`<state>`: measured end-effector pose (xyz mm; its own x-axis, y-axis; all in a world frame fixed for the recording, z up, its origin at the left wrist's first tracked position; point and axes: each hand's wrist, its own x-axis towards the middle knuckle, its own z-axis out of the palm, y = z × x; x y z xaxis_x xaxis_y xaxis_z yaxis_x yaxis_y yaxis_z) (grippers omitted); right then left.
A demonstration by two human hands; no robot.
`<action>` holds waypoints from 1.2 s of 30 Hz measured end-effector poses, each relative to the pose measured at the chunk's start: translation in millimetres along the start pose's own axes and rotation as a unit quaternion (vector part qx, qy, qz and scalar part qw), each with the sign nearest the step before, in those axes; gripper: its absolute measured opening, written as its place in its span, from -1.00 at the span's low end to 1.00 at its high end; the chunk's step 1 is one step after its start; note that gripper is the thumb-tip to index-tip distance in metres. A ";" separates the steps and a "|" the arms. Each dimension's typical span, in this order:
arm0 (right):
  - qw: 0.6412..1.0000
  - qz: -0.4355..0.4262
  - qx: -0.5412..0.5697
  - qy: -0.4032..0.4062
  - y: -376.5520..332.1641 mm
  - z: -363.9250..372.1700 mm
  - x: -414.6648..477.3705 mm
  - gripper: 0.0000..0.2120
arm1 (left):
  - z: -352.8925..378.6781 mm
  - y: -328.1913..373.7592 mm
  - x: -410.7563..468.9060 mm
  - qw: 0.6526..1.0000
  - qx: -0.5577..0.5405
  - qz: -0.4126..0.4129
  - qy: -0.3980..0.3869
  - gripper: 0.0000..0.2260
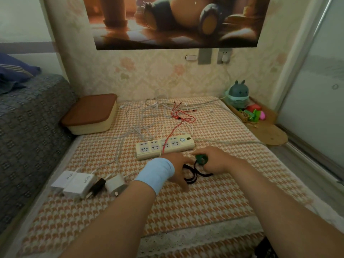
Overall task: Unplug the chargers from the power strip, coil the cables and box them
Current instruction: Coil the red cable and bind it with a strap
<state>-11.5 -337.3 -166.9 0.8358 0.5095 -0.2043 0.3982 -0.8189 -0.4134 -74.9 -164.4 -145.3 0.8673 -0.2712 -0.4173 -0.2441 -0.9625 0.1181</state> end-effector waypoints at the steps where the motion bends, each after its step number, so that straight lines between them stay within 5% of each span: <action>1: 1.000 0.004 0.004 0.006 5.1 1.4 1.3 -0.43 | 2.6 4.0 7.1 1.000 0.013 -0.003 -0.013 -0.26; 5: 0.996 0.011 0.030 0.078 18.8 0.5 6.0 -0.54 | 1.3 15.5 27.2 0.998 -0.018 -0.018 0.050 -0.64; 9: 0.988 0.041 0.068 0.134 32.6 -2.8 10.6 -0.52 | -6.6 22.4 45.5 0.993 -0.036 -0.025 0.106 -0.76; 15: 0.980 0.034 0.127 0.151 43.8 -7.5 11.3 -0.40 | -19.1 25.2 66.1 0.955 -0.166 -0.046 0.243 -0.67; 19: 0.978 0.070 0.145 0.130 38.5 -13.3 7.2 -0.36 | -18.6 9.4 57.0 0.955 -0.201 -0.050 0.212 -0.54; 23: 0.980 0.099 0.136 0.109 26.0 -13.1 4.8 -0.72 | -19.7 -2.3 37.5 0.939 -0.233 -0.060 0.245 -0.48; 30: 0.997 0.031 0.056 -0.037 7.5 -11.9 -7.6 -0.71 | -5.2 8.0 32.2 0.997 -0.065 -0.026 0.037 -0.63; 32: 0.997 0.035 0.049 -0.038 12.4 -9.1 -7.6 -0.91 | -0.6 7.2 38.7 0.995 -0.072 -0.040 0.058 -0.69; 36: 0.997 0.064 -0.015 0.046 20.3 -17.6 -5.6 -0.75 | -2.7 9.9 51.3 0.976 -0.151 -0.021 0.155 -0.78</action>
<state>-1.4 -361.5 -158.5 0.9116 0.3741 -0.1704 0.2951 -0.8841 -0.3625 -31.6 -187.9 -163.1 0.9747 -0.1736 -0.1405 -0.1075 -0.9163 0.3859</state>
